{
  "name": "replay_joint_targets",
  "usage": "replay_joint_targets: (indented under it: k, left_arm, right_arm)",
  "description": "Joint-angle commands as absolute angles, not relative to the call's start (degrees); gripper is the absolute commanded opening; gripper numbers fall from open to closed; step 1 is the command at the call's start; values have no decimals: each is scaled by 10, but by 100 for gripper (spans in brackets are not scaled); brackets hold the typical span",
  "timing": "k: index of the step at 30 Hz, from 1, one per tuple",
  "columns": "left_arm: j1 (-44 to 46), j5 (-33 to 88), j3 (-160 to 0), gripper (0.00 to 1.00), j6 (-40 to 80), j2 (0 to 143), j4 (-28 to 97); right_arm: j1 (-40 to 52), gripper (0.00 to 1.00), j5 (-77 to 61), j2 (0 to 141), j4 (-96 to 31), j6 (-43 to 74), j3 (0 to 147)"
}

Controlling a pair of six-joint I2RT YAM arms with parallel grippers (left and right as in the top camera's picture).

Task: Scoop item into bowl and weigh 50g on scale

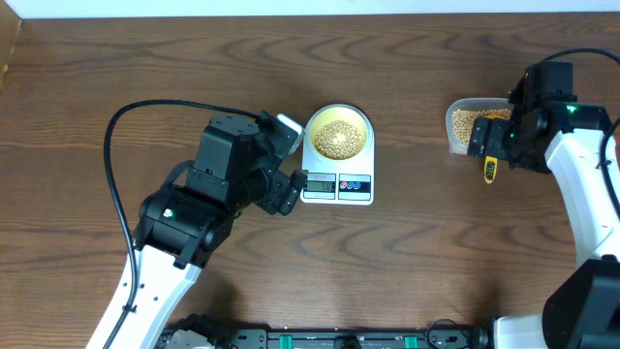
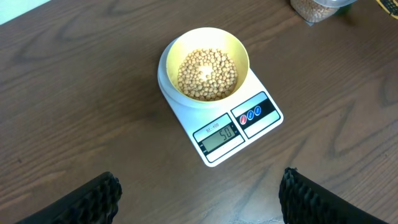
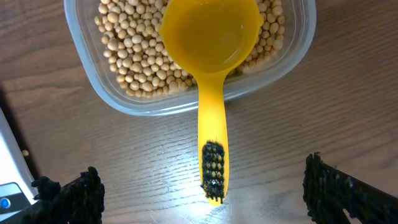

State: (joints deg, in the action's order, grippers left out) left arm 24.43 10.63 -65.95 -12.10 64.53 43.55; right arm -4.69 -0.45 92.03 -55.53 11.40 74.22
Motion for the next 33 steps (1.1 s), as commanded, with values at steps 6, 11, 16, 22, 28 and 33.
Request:
replay_joint_targets:
  k: [6, 11, 16, 22, 28, 33]
  left_arm:
    - [242, 111, -660, 84, -126, 647, 437]
    - [242, 111, -660, 84, -126, 647, 437]
    - [242, 111, -660, 83, -126, 647, 437]
    - [242, 111, -660, 83, -126, 647, 437]
    - [242, 111, -660, 84, -126, 647, 437]
    - [242, 111, -660, 84, -126, 647, 437]
  right_arm:
    - [-44, 99, 16, 917, -555, 89, 750]
    - [-44, 99, 16, 917, -555, 89, 750]
    - [-44, 99, 16, 917, -555, 89, 750]
    - [-44, 99, 16, 917, -555, 89, 750]
    - [-44, 99, 16, 917, -555, 89, 750]
    - [-44, 99, 16, 917, -555, 89, 750]
